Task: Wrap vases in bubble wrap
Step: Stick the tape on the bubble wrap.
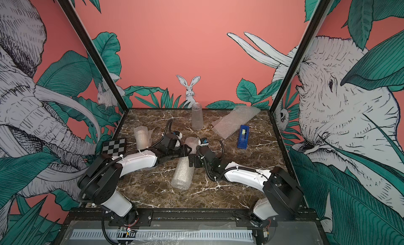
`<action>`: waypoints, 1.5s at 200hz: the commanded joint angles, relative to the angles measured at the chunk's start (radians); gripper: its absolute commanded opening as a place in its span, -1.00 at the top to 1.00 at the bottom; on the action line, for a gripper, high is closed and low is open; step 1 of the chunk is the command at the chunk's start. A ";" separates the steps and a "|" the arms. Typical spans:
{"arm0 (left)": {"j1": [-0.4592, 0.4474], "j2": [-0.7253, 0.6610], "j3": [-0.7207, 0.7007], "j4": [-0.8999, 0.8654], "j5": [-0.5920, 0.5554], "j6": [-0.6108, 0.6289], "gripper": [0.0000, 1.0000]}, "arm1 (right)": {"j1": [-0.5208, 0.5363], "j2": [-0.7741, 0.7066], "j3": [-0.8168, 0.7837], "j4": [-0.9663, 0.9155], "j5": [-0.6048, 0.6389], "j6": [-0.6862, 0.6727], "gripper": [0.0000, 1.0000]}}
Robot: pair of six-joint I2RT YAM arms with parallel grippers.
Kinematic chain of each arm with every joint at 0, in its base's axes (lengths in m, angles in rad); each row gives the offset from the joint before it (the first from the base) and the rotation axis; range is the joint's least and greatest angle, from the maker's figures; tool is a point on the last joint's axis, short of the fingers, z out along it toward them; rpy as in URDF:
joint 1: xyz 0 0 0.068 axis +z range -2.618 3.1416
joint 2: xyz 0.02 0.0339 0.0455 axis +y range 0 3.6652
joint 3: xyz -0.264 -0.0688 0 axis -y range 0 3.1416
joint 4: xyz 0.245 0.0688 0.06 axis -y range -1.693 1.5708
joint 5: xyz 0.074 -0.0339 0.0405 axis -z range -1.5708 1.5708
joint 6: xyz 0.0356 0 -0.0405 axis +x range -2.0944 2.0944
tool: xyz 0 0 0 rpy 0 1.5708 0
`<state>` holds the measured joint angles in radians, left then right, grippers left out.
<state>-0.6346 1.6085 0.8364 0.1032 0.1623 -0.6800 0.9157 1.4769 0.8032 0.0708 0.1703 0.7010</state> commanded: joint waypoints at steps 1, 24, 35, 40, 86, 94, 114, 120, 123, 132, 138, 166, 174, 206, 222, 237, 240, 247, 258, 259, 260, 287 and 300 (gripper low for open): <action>-0.010 0.000 0.004 -0.096 -0.009 0.002 0.57 | 0.002 0.036 0.038 -0.035 -0.006 -0.014 -0.98; -0.010 -0.002 0.002 -0.105 -0.013 0.007 0.57 | 0.006 0.056 0.042 -0.025 -0.019 -0.014 -0.97; -0.009 0.000 0.000 -0.104 -0.014 0.005 0.57 | 0.010 0.064 0.047 -0.025 -0.027 -0.011 -0.98; -0.010 0.003 -0.001 -0.104 -0.013 0.005 0.57 | 0.014 0.067 0.047 -0.025 -0.029 -0.008 -0.98; -0.010 0.022 0.006 -0.112 -0.023 -0.004 0.57 | 0.053 0.068 0.045 -0.028 -0.032 0.008 -0.98; -0.010 0.022 0.006 -0.116 -0.025 -0.002 0.57 | 0.058 0.064 0.043 -0.031 -0.027 0.011 -0.98; -0.009 0.021 0.006 -0.117 -0.030 -0.003 0.57 | 0.067 0.059 0.036 -0.038 -0.013 0.013 -0.98; -0.010 0.020 0.006 -0.118 -0.030 -0.002 0.57 | 0.067 0.061 0.036 -0.037 -0.014 0.012 -0.98; -0.010 0.020 0.006 -0.117 -0.030 -0.002 0.57 | 0.067 0.063 0.038 -0.039 -0.015 0.010 -0.98; -0.010 0.021 0.007 -0.115 -0.028 -0.004 0.57 | 0.068 0.073 0.047 -0.044 -0.019 0.009 -0.96; -0.009 0.021 0.006 -0.116 -0.029 -0.005 0.57 | 0.072 0.078 0.054 -0.048 -0.021 0.006 -0.96; -0.010 0.016 0.004 -0.124 -0.037 -0.006 0.57 | 0.098 0.094 0.082 -0.056 -0.021 0.001 -0.95; -0.010 0.016 0.004 -0.128 -0.038 -0.006 0.57 | 0.102 0.094 0.082 -0.056 -0.021 0.003 -0.96; -0.010 0.022 0.001 -0.129 -0.043 -0.006 0.57 | 0.106 0.071 0.078 -0.061 -0.022 -0.001 -0.96; -0.010 0.025 0.002 -0.126 -0.042 -0.007 0.57 | 0.100 0.019 0.064 -0.069 -0.006 -0.004 -0.98; -0.009 0.025 0.001 -0.128 -0.044 -0.005 0.57 | 0.087 -0.025 0.051 -0.079 -0.005 0.001 -0.95; -0.010 0.025 0.002 -0.128 -0.045 -0.006 0.57 | 0.085 -0.033 0.048 -0.079 -0.007 0.004 -0.94; -0.010 0.025 0.004 -0.129 -0.046 -0.004 0.57 | 0.082 -0.040 0.042 -0.077 -0.016 0.011 -0.91; -0.009 0.027 0.004 -0.130 -0.047 -0.004 0.57 | 0.080 -0.043 0.038 -0.071 -0.032 0.019 -0.79; -0.009 0.027 0.004 -0.131 -0.046 -0.004 0.57 | 0.080 -0.041 0.039 -0.071 -0.035 0.019 -0.78; -0.009 0.027 0.004 -0.131 -0.046 -0.004 0.57 | 0.080 -0.041 0.040 -0.071 -0.038 0.021 -0.77; -0.010 0.029 0.006 -0.128 -0.044 -0.006 0.57 | 0.083 0.002 0.042 -0.031 -0.092 0.048 -0.55; -0.010 0.030 0.006 -0.128 -0.043 -0.006 0.57 | 0.083 0.024 0.041 -0.010 -0.107 0.061 -0.45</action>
<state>-0.6376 1.6100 0.8486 0.0776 0.1341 -0.6773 0.9977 1.4624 0.8562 0.0147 0.1062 0.7242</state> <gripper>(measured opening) 0.547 0.754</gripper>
